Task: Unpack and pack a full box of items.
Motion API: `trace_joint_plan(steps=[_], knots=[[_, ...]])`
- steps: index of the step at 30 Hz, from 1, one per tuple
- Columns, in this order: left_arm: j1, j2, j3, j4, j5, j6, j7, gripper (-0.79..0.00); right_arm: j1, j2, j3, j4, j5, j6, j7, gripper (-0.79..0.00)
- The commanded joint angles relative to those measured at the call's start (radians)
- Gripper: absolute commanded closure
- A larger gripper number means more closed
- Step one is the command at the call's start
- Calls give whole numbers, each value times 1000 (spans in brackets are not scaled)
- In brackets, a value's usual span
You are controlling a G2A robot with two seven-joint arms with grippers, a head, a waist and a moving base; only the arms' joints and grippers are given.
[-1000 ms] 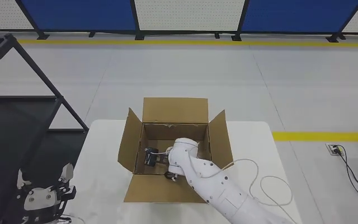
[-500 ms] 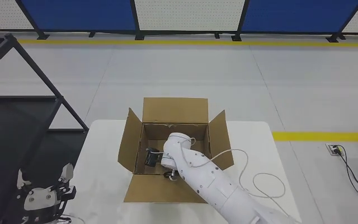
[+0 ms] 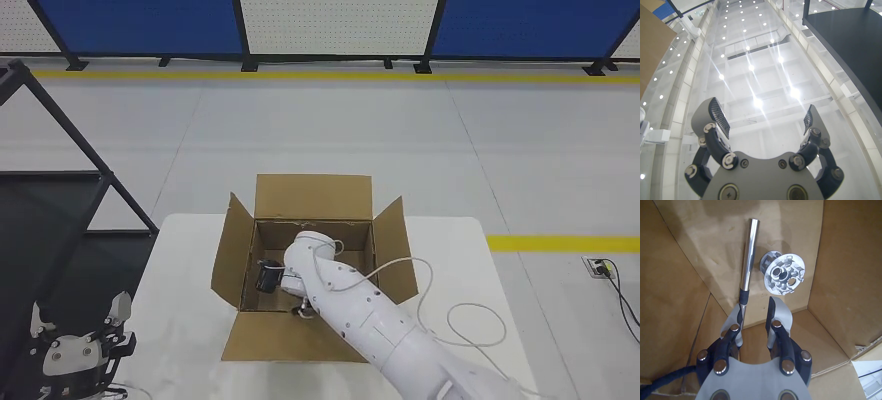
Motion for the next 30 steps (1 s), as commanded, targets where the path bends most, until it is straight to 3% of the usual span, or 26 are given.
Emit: trace_joint_plan(steps=[1, 8, 13, 15, 16, 17, 18, 19, 30], knots=[[0, 0, 0, 0, 0, 0, 0, -785, 5, 2, 10, -9, -2, 18, -14, -302], [0, 0, 0, 0, 0, 0, 0, -785, -27, 50, 79, -173, -55, 108, -37, -289], [0, 0, 0, 0, 0, 0, 0, -785, -154, 125, 200, -462, -129, 182, 12, -299], [0, 0, 0, 0, 0, 0, 0, -785, -271, 170, 292, -675, -176, 186, 52, -305], [0, 0, 0, 0, 0, 0, 0, -785, -330, 189, 334, -772, -192, 176, 70, -348], [0, 0, 0, 0, 0, 0, 0, -785, -390, 205, 378, -868, -203, 166, 80, -499], [0, 0, 0, 0, 0, 0, 0, -785, -449, 220, 418, -955, -212, 153, 87, -727], [0, 0, 0, 0, 0, 0, 0, -785, -502, 231, 449, -1031, -221, 137, 95, -785], [0, 0, 0, 0, 0, 0, 0, -785, -533, 238, 466, -1075, -229, 129, 98, -785]])
